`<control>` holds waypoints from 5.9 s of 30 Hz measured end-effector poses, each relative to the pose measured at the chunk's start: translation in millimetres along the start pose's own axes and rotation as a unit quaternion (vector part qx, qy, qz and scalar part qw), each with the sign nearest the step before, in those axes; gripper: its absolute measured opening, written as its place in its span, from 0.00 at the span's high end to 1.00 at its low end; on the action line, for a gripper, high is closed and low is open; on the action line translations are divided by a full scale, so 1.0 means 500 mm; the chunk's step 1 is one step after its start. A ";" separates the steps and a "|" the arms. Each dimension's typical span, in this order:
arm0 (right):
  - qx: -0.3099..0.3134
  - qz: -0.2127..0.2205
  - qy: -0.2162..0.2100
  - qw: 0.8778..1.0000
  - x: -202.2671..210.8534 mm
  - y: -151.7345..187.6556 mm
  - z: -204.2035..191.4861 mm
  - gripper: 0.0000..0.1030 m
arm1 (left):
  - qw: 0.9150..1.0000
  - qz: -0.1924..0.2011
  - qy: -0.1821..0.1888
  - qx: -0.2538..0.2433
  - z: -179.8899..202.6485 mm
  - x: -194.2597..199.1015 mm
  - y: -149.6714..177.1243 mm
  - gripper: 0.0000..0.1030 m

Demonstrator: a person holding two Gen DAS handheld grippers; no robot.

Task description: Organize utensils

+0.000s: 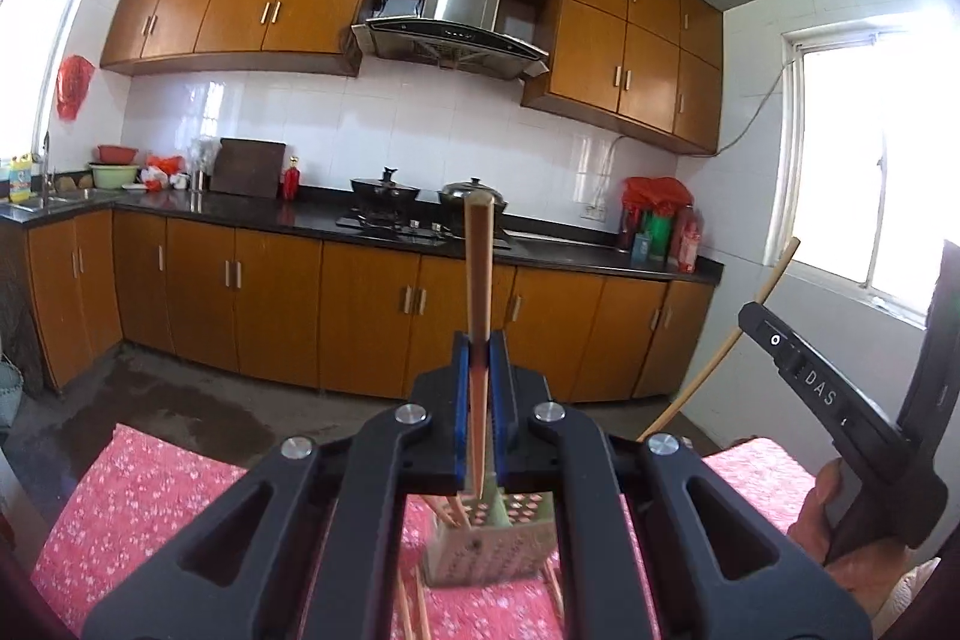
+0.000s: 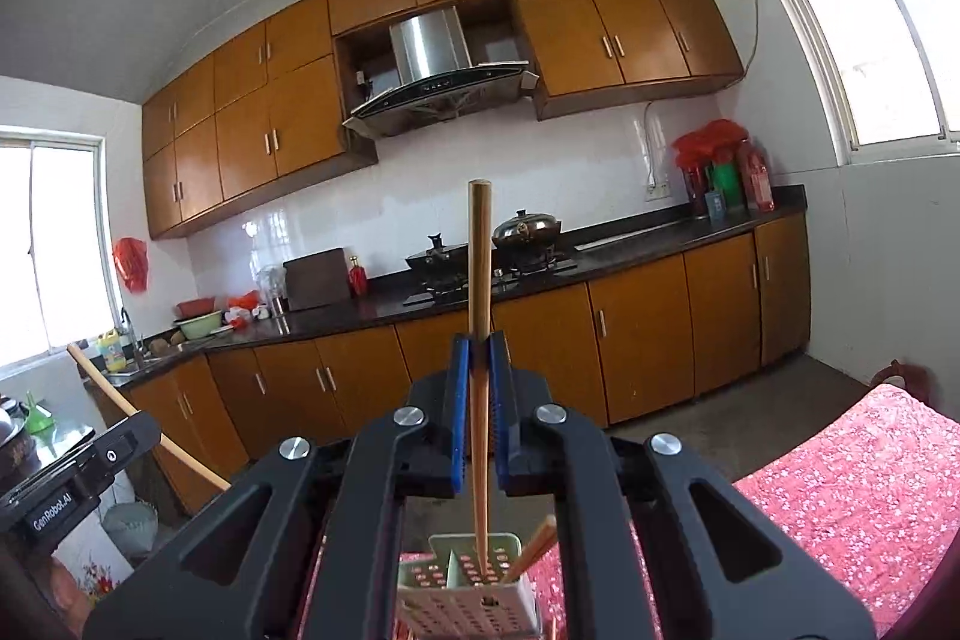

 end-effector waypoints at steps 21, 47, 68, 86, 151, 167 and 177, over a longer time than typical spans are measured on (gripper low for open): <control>-0.002 -0.072 0.075 0.995 0.047 0.095 0.142 0.62 | 0.997 -0.041 -0.053 0.036 -0.134 -0.006 0.090 0.67; 0.021 -0.405 0.085 0.910 -0.013 0.612 0.202 0.93 | 0.945 -0.325 -0.007 0.019 -0.123 -0.085 0.611 0.82; 0.047 -0.391 0.102 0.913 -0.044 0.593 0.227 0.92 | 0.931 -0.347 -0.114 0.022 -0.226 -0.170 0.610 0.92; 0.042 -0.374 0.126 0.918 -0.115 0.566 0.273 0.92 | 0.933 -0.331 -0.136 0.025 -0.299 -0.202 0.587 0.88; 0.031 -0.373 0.121 0.919 -0.101 0.566 0.273 0.92 | 0.934 -0.331 -0.132 0.029 -0.289 -0.193 0.587 0.88; 0.032 -0.350 0.110 0.930 -0.042 0.544 0.243 0.92 | 0.936 -0.326 -0.131 -0.019 -0.272 -0.119 0.591 0.91; 0.040 -0.215 0.087 0.972 0.024 0.337 0.172 0.92 | 0.977 -0.190 -0.099 -0.002 -0.228 -0.020 0.368 0.92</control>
Point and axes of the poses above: each gripper's, at about its wrist camera, not at the fingertips, and x roughly against the way its jaws point, z to its right, y to its underside, the point moved 8 cm from there along -x, roughly the way its jaws point, and after that the axes turned 10 degrees about -z, right-handed, at the moved point
